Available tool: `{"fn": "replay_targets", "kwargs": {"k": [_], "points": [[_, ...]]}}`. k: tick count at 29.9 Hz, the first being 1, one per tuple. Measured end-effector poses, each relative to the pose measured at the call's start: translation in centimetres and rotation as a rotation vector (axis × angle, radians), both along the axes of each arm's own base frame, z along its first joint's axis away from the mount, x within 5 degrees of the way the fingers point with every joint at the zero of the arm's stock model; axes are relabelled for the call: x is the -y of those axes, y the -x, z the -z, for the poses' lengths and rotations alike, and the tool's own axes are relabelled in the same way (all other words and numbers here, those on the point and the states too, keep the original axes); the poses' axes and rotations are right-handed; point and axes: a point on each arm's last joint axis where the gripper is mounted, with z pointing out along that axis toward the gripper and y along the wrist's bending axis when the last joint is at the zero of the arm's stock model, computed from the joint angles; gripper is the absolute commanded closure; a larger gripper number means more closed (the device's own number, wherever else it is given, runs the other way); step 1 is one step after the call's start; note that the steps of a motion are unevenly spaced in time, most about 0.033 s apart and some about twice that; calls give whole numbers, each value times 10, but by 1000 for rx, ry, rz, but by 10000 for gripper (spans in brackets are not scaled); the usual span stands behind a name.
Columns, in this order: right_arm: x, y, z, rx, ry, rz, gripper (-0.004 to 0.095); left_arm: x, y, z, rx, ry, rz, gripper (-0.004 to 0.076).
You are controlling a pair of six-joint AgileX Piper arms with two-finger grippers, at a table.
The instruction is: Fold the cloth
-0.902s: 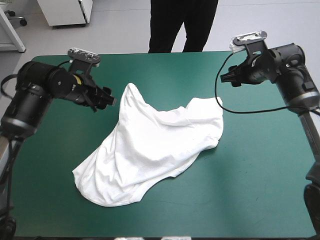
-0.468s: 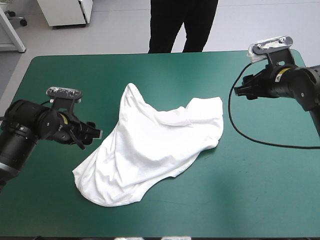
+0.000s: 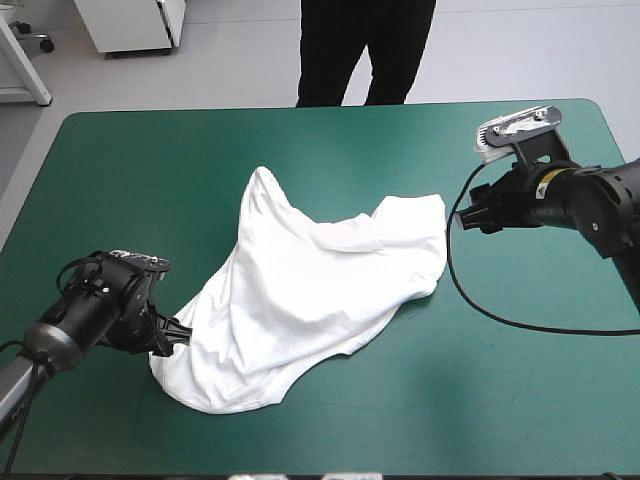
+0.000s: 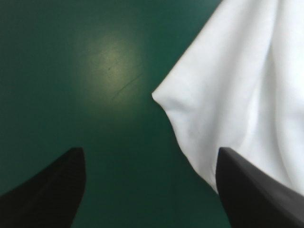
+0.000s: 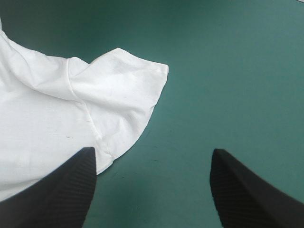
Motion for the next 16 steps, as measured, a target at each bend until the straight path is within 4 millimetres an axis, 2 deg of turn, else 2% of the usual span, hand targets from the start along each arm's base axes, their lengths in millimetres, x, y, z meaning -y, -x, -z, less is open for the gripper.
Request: {"fn": "replay_targets", "kwargs": {"k": [5,12,15,16], "points": [[-3,1,0,4,15,-11,264,-13,-20,21,-32,57,-33,177],[-2,1,1,3,23,-10,264,-15,-41,50,-97,95,-17,181],[-2,2,2,-14,29,-8,264,-13,-45,55,-141,103,-3,248],[-2,2,2,-18,31,-8,264,-12,-46,56,-151,107,0,309]]}}
